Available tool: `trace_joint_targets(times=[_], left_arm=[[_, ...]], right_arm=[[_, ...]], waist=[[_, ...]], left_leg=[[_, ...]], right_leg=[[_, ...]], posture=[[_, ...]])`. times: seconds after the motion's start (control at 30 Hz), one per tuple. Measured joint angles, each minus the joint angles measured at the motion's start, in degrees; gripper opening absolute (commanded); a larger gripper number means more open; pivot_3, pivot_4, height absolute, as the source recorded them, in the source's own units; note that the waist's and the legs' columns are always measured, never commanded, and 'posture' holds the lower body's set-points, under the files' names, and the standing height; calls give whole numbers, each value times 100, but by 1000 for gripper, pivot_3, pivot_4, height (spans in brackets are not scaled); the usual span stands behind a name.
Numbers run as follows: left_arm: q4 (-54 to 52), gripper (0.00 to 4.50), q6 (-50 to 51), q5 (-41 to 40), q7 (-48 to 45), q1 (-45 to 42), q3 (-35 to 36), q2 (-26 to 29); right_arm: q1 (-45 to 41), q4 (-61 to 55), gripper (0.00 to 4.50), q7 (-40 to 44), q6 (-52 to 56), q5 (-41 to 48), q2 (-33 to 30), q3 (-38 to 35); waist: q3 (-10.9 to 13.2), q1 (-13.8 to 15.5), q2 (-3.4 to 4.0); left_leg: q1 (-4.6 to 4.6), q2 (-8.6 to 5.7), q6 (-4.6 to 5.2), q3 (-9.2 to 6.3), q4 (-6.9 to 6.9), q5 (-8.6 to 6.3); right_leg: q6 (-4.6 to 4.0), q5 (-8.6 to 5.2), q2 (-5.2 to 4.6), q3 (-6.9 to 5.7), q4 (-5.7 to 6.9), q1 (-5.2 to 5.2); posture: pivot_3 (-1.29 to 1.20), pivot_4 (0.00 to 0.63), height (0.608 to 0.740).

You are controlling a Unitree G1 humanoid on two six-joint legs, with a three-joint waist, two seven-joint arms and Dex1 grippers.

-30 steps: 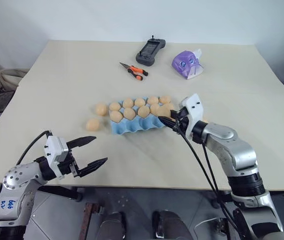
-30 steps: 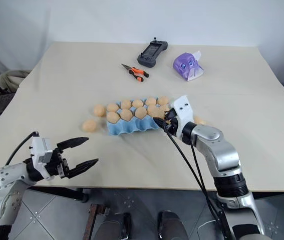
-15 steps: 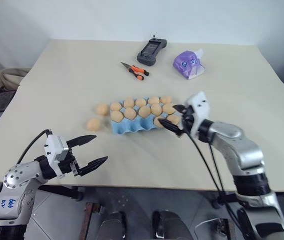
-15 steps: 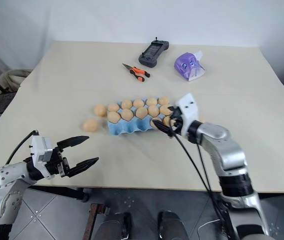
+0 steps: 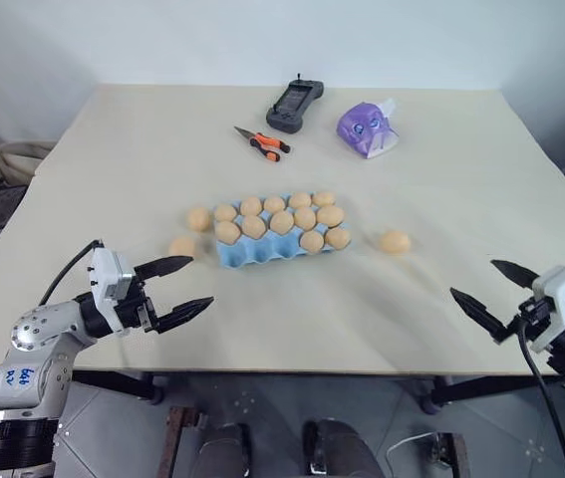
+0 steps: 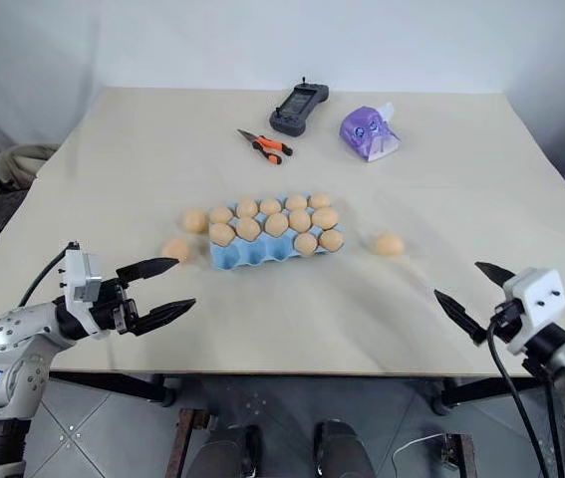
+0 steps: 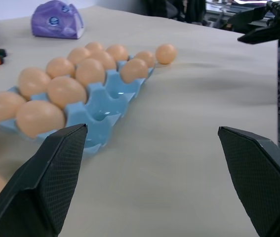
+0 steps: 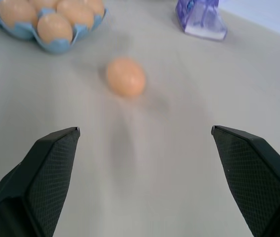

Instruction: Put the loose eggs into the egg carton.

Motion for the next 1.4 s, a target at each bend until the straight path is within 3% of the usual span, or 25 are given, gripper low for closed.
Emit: trace_joint_targets(times=[0.13,0.37,0.5,0.67,0.77,0.97,1.1,1.4], left_arm=[[0,4500,1,5,-7,-18,-4,7],[-104,4500,11,5,53,158,54,22],[-363,4500,22,-1,163,438,99,11],[-548,4500,53,-7,286,630,159,-6],[-688,4500,61,-23,362,742,182,-13],[-733,4500,74,-110,448,745,195,-13],[-735,4500,112,-118,451,770,205,-8],[-820,4500,193,-180,457,947,343,-5]], right_arm=[[-379,84,4474,46,138,20,-13,344],[-2266,865,4474,-122,1506,-86,-152,1400],[-3204,1810,4474,-105,1597,-449,-114,2036],[-3765,2716,4474,118,1329,-775,-49,2467],[-4028,3330,3887,216,975,-965,101,2597],[-4203,3897,1916,398,269,-1045,369,2648],[-4204,3819,1916,466,78,-1009,505,2646],[-4455,1564,1916,193,1731,-571,1339,3161]], waist=[[0,4,0],[1,27,2],[4,49,6],[4,40,6],[4,23,7],[5,20,9],[5,21,9],[9,-35,15]], left_leg=[[2,1,-3,-1,0,3],[-9,0,-2,-5,-2,3],[-20,0,-5,-8,-9,0],[-31,-1,-2,-6,-7,-2],[-27,-1,-1,-5,-4,-2],[-22,0,-2,-5,0,1],[-23,0,-2,-5,1,1],[-23,3,-4,-10,-1,1]], right_leg=[[-3,1,0,0,5,-1],[-3,1,-4,-4,-5,-9],[-7,-1,-4,-11,-18,-15],[-5,0,-4,-13,-24,-20],[-4,0,-4,-12,-17,-20],[-4,0,-2,-11,-2,-19],[-4,0,-3,-11,-3,-18],[-5,0,-5,-12,2,-22]], posture=[[0,150,740],[0,150,740],[0,150,740],[0,150,740],[0,150,740],[0,150,740],[0,150,740],[0,150,740]])
